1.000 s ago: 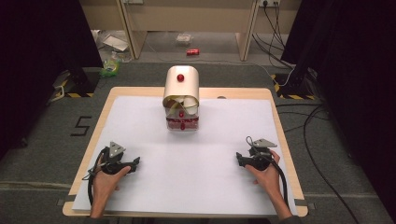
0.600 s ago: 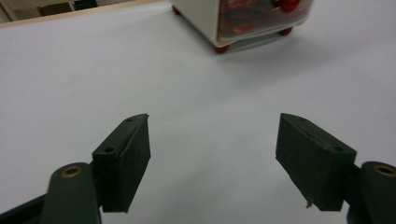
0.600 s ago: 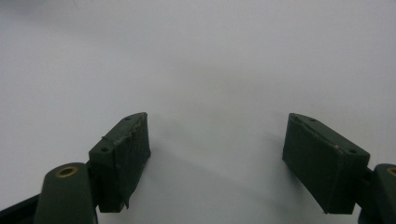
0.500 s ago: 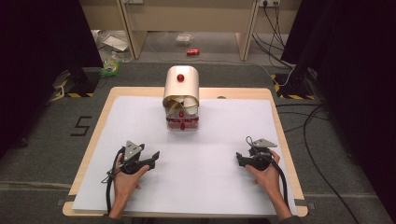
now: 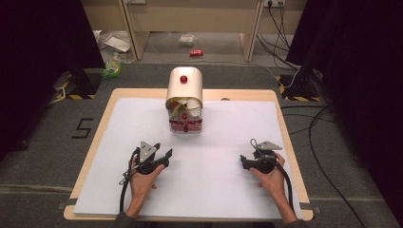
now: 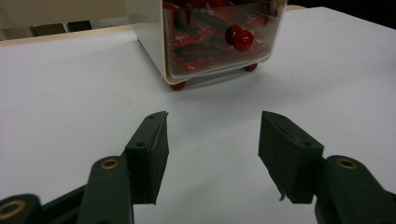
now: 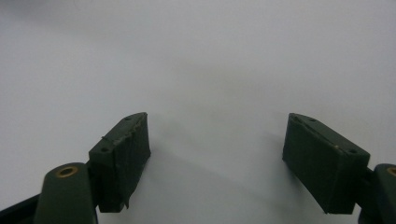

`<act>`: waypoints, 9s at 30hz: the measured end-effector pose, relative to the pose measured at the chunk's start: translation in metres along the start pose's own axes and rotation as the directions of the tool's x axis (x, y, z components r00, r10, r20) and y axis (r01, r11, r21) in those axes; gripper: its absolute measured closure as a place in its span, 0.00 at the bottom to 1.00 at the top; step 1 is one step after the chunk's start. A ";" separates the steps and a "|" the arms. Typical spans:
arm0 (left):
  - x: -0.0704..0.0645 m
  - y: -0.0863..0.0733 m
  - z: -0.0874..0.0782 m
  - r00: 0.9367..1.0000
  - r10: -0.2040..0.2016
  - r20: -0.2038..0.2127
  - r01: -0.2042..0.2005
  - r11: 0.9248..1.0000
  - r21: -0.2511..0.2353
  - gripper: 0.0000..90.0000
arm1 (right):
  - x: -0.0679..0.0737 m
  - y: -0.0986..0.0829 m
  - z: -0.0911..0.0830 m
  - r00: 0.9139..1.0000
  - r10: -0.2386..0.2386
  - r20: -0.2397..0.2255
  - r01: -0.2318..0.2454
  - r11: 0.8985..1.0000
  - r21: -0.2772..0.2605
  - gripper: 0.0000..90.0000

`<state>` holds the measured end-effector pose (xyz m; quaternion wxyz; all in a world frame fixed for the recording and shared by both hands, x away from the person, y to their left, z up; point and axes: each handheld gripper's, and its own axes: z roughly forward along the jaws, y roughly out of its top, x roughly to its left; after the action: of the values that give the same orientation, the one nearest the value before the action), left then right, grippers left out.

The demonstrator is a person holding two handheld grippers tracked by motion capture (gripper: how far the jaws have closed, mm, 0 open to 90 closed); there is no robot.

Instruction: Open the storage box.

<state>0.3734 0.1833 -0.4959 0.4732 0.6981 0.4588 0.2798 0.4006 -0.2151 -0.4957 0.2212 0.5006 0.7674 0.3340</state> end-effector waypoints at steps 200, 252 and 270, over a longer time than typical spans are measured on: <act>-0.039 0.068 0.040 0.982 0.074 0.175 -0.105 0.979 0.176 0.38 | 0.000 0.000 0.000 1.000 -0.011 0.001 0.011 1.000 -0.003 0.26; -0.041 0.069 0.010 0.980 0.095 0.176 -0.114 0.988 0.102 0.35 | 0.000 0.000 0.000 1.000 -0.011 0.002 0.011 1.000 -0.003 0.26; -0.020 0.089 0.015 0.985 0.052 0.163 -0.068 0.993 0.096 0.31 | 0.000 0.000 0.000 1.000 -0.007 0.001 0.007 1.000 -0.002 0.26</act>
<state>0.4112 0.1471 -0.4191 0.4639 0.7548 0.4118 0.2134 0.4008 -0.2151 -0.4958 0.2234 0.4977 0.7688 0.3337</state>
